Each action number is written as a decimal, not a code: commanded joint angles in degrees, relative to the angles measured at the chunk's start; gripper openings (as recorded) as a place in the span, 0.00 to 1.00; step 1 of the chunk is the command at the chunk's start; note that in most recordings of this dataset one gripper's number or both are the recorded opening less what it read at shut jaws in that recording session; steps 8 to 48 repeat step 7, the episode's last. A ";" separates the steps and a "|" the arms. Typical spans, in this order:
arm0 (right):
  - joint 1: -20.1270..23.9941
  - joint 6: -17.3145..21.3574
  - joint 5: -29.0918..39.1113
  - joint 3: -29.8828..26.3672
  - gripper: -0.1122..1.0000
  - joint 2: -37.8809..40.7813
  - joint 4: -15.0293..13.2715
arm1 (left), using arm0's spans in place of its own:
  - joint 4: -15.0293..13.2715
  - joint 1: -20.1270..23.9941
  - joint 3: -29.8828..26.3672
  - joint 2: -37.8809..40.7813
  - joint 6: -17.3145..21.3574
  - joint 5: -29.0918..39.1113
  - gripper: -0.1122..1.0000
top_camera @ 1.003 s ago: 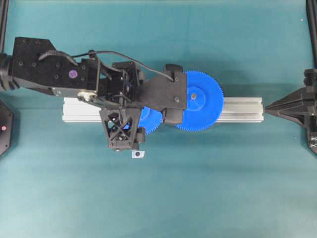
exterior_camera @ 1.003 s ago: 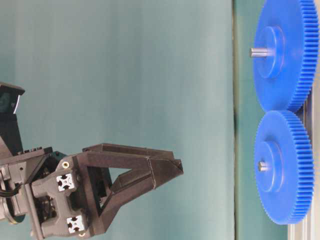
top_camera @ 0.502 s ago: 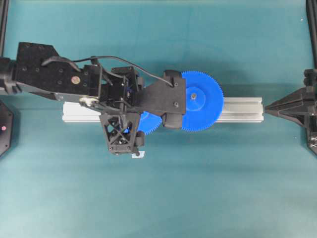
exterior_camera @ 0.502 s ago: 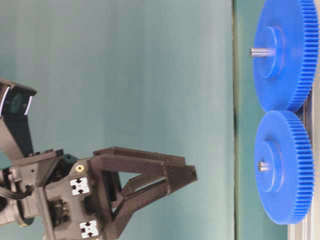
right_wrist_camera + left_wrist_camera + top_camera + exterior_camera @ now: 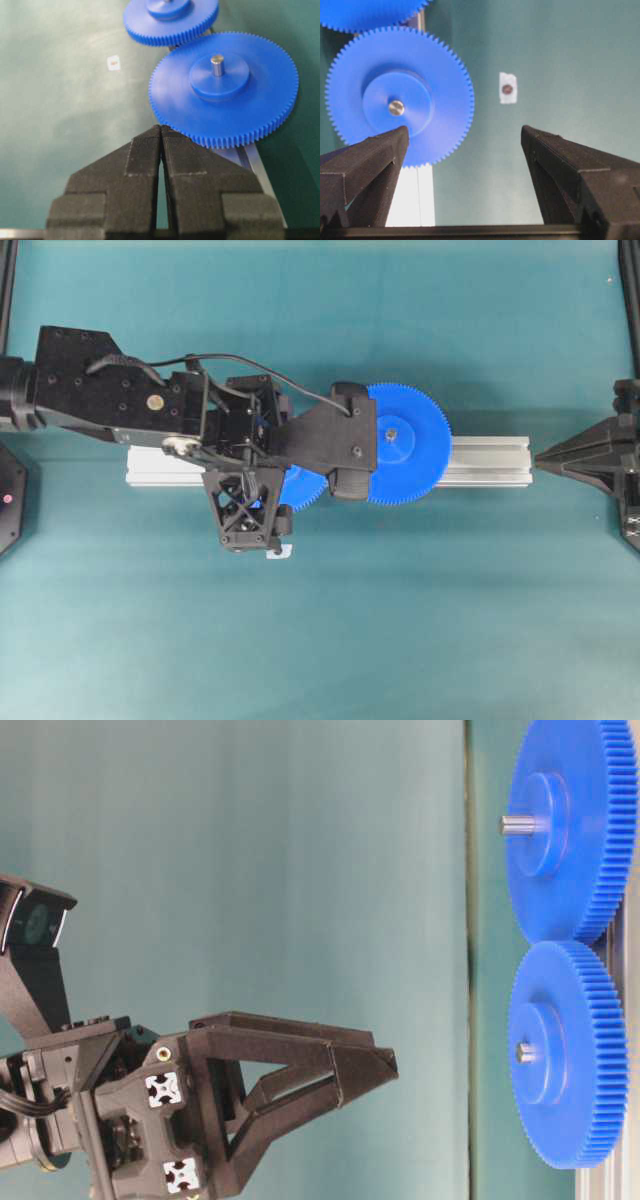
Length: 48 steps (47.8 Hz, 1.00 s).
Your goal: Insert the small gear onto the shaft.
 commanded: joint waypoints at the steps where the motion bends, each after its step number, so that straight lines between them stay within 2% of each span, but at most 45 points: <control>1: -0.09 0.62 -0.18 -0.62 0.16 0.35 -0.09 | 0.00 -0.09 -3.08 -1.93 0.09 0.53 0.88; 7: -0.09 0.62 -0.09 -0.62 0.16 0.35 -0.09 | -0.09 -0.09 -5.80 -3.34 0.53 1.58 0.88; 48: -0.09 0.62 -0.09 -0.62 0.16 0.35 -0.09 | -0.09 -0.09 -5.80 -3.34 0.53 1.58 0.88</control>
